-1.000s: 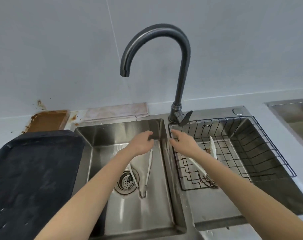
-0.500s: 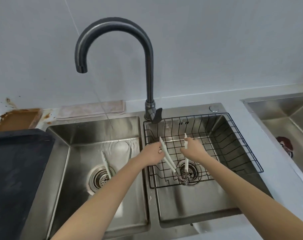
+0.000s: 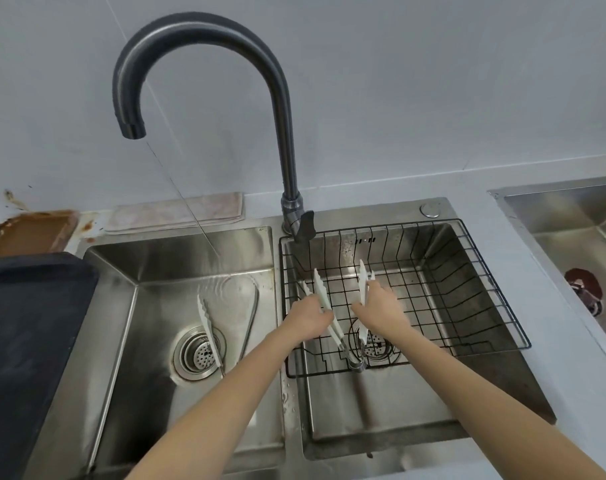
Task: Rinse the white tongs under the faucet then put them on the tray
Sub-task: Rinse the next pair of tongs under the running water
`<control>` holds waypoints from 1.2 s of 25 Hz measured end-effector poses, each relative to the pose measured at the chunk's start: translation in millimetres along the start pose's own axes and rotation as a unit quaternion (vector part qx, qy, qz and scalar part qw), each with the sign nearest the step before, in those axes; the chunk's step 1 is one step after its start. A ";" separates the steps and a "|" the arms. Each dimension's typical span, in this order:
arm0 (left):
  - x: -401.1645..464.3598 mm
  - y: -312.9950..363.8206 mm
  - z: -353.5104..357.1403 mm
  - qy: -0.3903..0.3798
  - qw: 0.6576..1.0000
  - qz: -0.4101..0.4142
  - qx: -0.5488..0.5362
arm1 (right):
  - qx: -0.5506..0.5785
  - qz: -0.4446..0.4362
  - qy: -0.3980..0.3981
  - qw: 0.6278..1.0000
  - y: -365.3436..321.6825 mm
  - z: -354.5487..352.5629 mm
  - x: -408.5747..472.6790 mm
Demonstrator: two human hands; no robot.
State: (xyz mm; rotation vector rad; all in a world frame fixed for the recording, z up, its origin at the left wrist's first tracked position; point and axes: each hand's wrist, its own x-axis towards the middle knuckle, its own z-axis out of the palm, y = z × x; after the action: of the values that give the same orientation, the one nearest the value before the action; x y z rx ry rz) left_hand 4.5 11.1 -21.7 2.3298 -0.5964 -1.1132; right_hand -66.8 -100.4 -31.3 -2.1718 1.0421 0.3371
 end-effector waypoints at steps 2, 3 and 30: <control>-4.8 2.0 -1.9 0.015 0.999 0.000 -0.038 | 0.027 -0.013 0.021 0.999 -3.3 -1.9 -4.2; -7.9 3.2 -3.6 0.028 0.997 0.002 -0.072 | 0.036 -0.022 0.033 0.999 -5.9 -3.7 -6.5; 0.6 -99.2 -157.0 0.111 0.865 -0.030 -0.488 | 0.220 -0.203 0.038 0.953 -178.4 54.4 -57.0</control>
State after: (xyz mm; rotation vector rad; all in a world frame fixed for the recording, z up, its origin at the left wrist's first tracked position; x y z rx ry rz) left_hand 147.9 126.0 5.3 1.5320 0.1423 -0.8474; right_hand 36.0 47.9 42.8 -1.9330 0.6104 -0.1605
